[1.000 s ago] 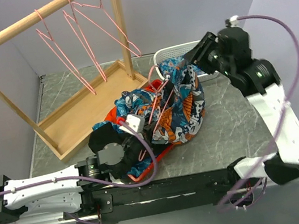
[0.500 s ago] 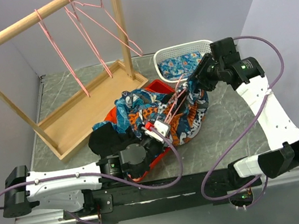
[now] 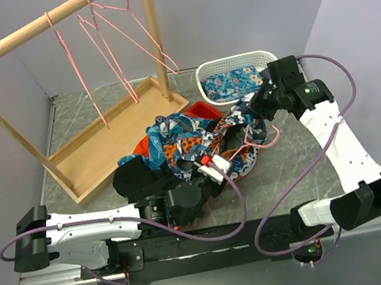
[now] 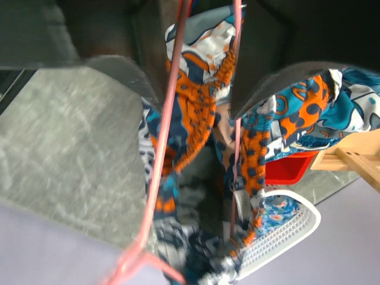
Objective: Place the shorts on the hanger
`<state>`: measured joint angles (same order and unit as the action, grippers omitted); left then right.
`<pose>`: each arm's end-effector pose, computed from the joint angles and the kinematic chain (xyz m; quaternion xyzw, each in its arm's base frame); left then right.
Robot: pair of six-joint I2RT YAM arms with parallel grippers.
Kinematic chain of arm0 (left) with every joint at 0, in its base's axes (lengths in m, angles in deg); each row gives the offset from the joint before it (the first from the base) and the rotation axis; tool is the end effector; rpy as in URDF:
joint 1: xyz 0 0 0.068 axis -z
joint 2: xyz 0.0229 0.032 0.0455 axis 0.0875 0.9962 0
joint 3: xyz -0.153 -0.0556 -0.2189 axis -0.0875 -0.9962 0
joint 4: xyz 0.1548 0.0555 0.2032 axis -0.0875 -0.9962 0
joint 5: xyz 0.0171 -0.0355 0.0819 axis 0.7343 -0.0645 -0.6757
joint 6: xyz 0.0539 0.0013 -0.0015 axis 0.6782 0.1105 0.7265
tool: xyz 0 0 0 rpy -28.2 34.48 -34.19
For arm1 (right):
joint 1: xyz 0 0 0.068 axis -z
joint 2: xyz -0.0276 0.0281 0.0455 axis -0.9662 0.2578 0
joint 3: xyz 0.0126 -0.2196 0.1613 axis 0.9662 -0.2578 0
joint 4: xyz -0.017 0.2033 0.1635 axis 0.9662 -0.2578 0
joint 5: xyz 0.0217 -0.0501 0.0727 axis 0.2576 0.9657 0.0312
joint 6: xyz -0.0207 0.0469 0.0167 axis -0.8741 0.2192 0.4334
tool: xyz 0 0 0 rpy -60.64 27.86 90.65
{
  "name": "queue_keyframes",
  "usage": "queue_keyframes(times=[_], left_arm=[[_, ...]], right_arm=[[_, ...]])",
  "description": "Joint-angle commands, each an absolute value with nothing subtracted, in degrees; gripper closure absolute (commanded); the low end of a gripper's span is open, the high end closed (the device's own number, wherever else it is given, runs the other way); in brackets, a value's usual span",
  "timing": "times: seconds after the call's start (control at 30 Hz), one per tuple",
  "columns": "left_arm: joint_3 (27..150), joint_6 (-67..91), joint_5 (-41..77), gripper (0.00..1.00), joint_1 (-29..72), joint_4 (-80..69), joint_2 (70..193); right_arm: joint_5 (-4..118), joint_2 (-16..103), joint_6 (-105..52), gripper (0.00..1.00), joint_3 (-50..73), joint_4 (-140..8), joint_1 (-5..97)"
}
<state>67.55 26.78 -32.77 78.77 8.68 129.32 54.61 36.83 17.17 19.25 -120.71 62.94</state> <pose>0.0557 -0.2893 0.3211 0.2957 0.6697 -0.2026 0.6504 0.2501 0.0599 0.3866 0.2738 0.8846 0.2586 0.2749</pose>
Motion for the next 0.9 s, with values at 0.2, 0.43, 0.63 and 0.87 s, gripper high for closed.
queue_keyframes(times=[0.2,0.43,0.63,0.87], left_arm=[[75.87,1.06,-36.46,0.35,78.22,-13.69,118.7],[79.57,-20.07,-39.48,0.41,74.52,-38.69,115.8],[78.51,-21.64,-31.56,0.45,68.29,-40.7,116.4],[81.93,-22.69,-30.5,0.49,64.6,-48.86,124.4]], right_arm=[[51.38,30.63,13.71,1.0,16.89,-114.28,63.37],[52.17,28.86,13.45,1.0,18.64,-113.39,63.37],[53.31,28.43,12.75,1.0,19.79,-114.97,63.29],[53.4,28.69,13.8,1.0,20.85,-115.41,63.29]])
